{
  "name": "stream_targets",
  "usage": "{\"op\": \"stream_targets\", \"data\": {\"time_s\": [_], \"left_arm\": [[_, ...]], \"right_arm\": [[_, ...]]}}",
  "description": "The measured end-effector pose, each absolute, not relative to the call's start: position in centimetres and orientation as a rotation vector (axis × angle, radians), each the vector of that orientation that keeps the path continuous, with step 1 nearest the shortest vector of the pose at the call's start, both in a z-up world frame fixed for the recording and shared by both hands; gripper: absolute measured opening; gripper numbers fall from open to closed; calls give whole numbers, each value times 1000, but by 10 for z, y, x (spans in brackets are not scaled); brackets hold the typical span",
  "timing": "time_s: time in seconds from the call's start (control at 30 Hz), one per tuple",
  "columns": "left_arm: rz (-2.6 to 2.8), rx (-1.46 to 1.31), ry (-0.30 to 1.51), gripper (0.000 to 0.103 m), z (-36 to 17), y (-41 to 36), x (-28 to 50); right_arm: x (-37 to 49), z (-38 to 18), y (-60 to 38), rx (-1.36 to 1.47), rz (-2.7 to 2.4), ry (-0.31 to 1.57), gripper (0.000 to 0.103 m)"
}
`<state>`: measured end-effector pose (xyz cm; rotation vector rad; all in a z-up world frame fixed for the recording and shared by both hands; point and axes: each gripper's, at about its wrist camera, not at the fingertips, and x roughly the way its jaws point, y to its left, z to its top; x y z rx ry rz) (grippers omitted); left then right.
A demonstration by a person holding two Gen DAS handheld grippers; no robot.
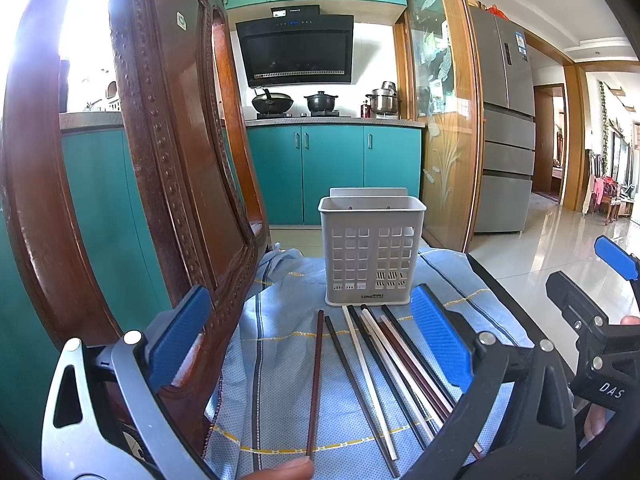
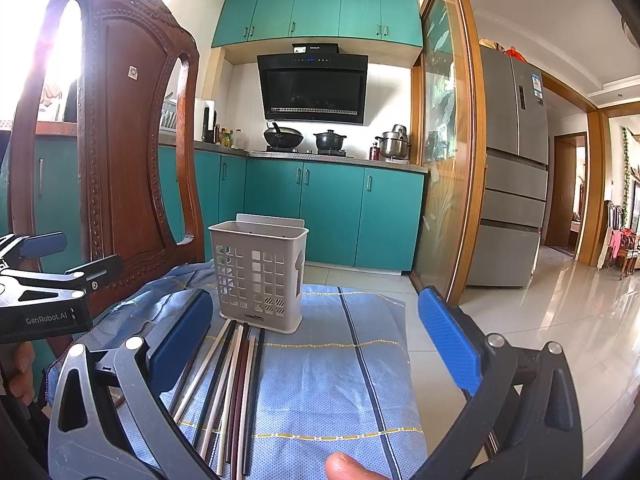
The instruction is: Organize utensils
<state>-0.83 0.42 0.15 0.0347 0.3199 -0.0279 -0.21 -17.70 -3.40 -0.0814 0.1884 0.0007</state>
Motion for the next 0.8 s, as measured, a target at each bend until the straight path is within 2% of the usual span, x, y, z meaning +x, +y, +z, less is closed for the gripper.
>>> {"op": "stream_targets", "data": {"time_s": [0.8], "left_arm": [[-27,37,322,100,-1,4,-8]], "right_arm": [[-2,-35,-177,-96,-2,183,100]]}}
